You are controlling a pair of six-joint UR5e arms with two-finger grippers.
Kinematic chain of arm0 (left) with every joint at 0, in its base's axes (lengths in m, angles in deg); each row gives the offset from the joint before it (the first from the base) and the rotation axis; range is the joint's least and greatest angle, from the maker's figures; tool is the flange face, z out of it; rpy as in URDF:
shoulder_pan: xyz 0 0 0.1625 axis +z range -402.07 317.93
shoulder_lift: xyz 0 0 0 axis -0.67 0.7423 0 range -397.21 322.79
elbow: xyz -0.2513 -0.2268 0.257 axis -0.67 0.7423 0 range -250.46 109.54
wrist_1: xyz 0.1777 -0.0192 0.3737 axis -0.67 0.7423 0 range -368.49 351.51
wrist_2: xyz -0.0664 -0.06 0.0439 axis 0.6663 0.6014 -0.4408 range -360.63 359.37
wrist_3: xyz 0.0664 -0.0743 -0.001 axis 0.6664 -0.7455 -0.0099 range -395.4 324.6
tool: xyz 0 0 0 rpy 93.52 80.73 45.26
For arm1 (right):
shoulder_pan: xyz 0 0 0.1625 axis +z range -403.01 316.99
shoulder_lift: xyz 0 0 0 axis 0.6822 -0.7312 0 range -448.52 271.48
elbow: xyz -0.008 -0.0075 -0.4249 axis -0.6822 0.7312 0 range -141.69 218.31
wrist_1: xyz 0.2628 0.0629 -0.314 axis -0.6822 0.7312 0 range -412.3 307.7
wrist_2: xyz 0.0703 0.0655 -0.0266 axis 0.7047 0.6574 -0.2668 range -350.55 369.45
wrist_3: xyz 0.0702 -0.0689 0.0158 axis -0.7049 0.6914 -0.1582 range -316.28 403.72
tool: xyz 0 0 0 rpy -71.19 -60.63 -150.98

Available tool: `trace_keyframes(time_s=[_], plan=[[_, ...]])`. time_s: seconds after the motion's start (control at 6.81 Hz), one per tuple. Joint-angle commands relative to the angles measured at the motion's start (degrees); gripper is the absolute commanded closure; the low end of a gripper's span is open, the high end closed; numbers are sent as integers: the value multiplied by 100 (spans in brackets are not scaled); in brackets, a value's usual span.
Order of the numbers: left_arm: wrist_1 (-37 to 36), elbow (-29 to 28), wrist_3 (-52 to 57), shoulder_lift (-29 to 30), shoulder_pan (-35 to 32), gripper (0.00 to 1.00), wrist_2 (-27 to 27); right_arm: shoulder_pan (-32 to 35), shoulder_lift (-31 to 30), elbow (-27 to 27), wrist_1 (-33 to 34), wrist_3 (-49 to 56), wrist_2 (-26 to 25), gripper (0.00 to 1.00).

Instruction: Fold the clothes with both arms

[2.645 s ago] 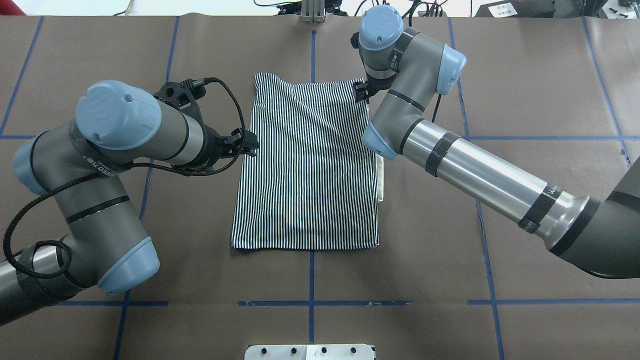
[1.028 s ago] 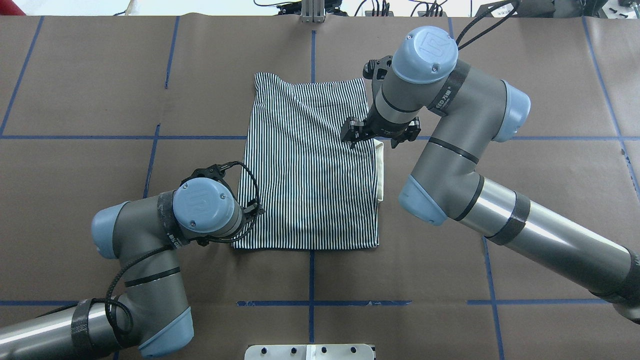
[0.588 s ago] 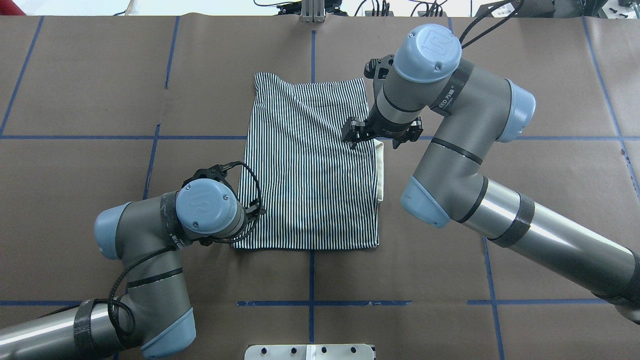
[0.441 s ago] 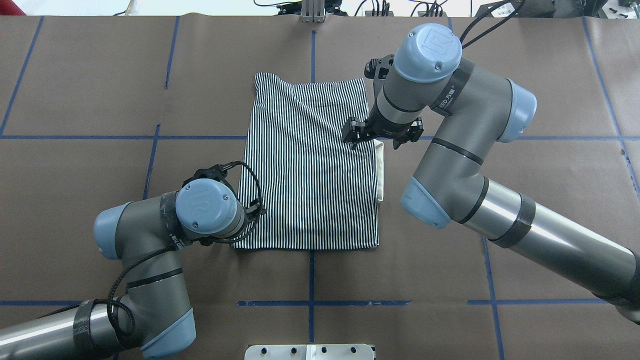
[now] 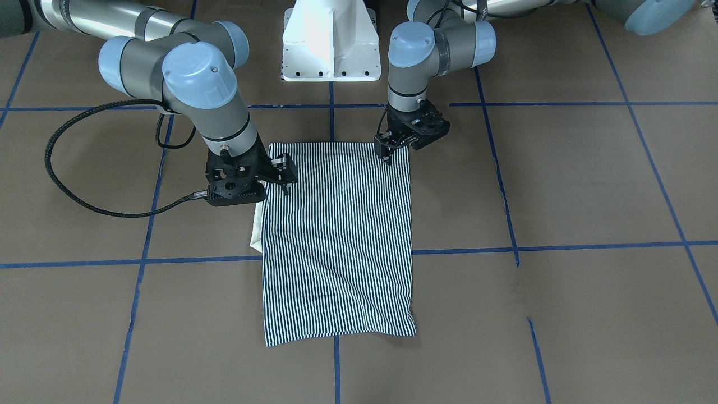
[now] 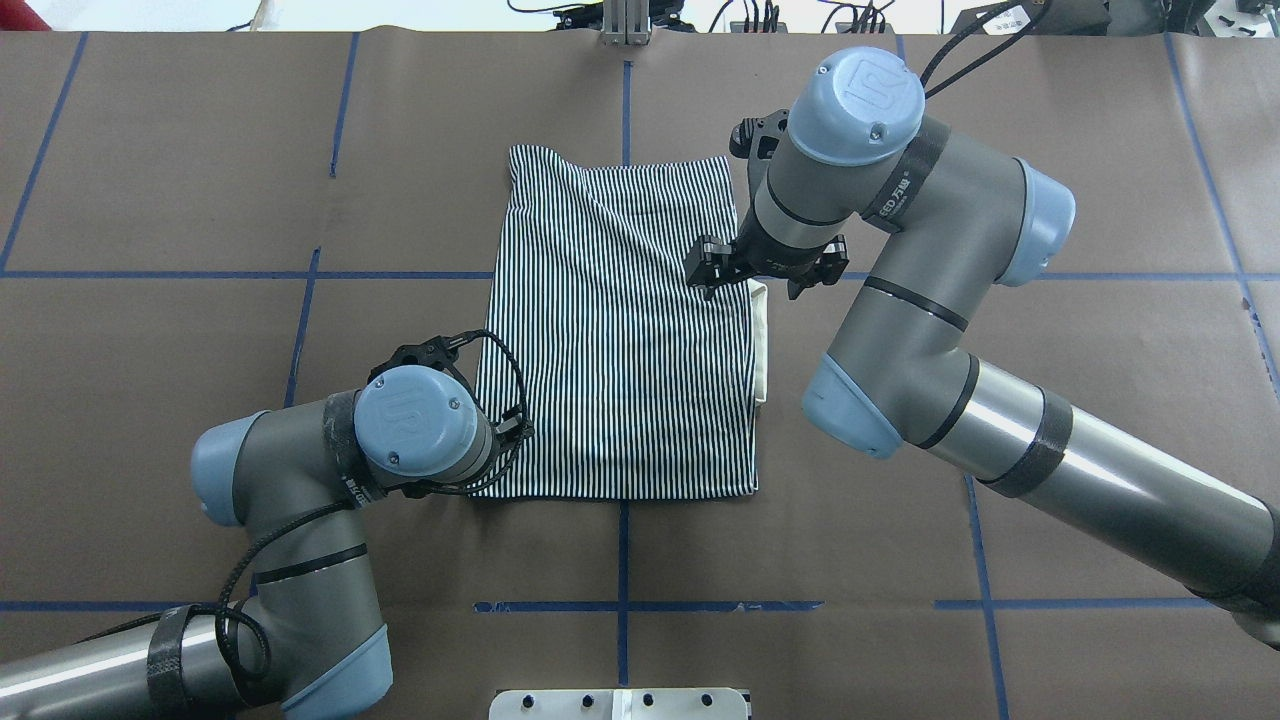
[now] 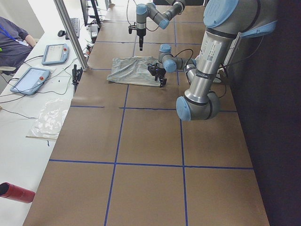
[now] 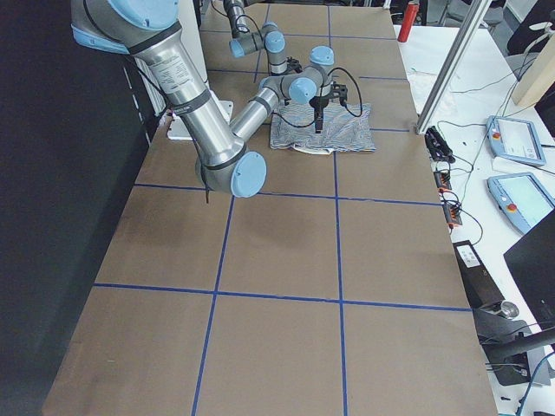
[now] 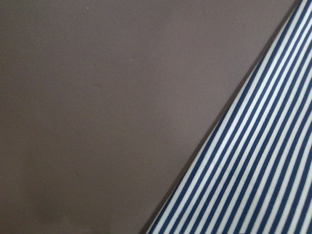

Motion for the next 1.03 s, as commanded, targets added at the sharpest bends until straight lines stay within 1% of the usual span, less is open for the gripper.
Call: trace_keyframes(time_s=[0.0, 0.29, 0.44, 0.88], plan=[[2, 9, 9, -3, 15, 51, 7, 8, -41, -15, 1, 9, 0, 0], [2, 53, 9, -3, 24, 69, -2, 8, -50, -15, 1, 9, 0, 0], [2, 175, 9, -29, 76, 76, -10, 8, -50, -15, 1, 9, 0, 0], [-16, 229, 17, -47, 243, 100, -28, 8, -111, -32, 1, 9, 0, 0]])
